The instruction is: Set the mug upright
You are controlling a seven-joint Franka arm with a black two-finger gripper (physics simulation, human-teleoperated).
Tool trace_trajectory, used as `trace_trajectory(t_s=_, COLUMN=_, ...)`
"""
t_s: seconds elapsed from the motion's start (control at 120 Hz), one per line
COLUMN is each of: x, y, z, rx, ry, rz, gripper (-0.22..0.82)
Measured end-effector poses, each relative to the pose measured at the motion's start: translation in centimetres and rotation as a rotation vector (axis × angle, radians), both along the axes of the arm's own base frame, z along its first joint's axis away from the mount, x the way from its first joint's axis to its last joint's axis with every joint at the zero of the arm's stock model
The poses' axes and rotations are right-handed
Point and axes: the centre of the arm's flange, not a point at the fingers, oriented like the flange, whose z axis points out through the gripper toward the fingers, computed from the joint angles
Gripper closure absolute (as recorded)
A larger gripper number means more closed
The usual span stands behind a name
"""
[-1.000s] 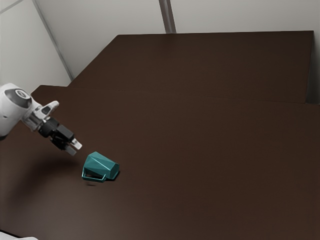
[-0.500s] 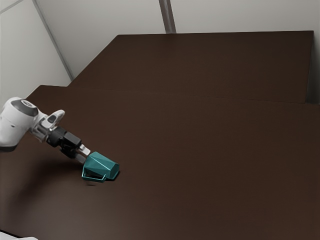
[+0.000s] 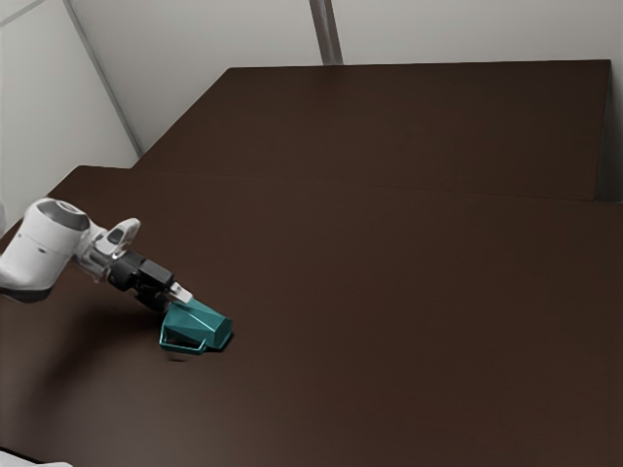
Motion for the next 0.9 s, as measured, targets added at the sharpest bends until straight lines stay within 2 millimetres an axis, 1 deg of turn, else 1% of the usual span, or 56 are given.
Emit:
trace_trajectory(t_s=0.033, x=0.0, y=-0.1, z=-0.1, rx=-0.009, ry=0.003, rz=-0.002, gripper=0.06)
trace_trajectory(t_s=0.158, x=-0.2, y=-0.3, z=-0.5, rx=-0.032, ry=0.011, rz=-0.005, gripper=0.27)
trace_trajectory(t_s=0.367, x=-0.4, y=-0.5, z=-0.6, rx=-0.056, ry=0.017, rz=-0.012, gripper=0.50)
trace_trajectory(t_s=0.45, x=-0.4, y=-0.5, z=-0.2, rx=-0.065, ry=0.014, rz=-0.018, gripper=0.56)
trace_trajectory(t_s=0.575, x=-0.5, y=-0.5, z=0.3, rx=-0.080, ry=0.011, rz=-0.025, gripper=0.61)
trace_trajectory(t_s=0.742, x=-0.5, y=-1.1, z=0.9, rx=-0.097, ry=0.006, rz=-0.046, gripper=0.71)
trace_trajectory(t_s=0.833, x=-0.2, y=-1.7, z=1.6, rx=-0.100, ry=-0.010, rz=-0.061, gripper=0.74)
trace_trajectory(t_s=0.9, x=0.0, y=-2.1, z=2.6, rx=-0.092, ry=-0.030, rz=-0.071, gripper=0.75)
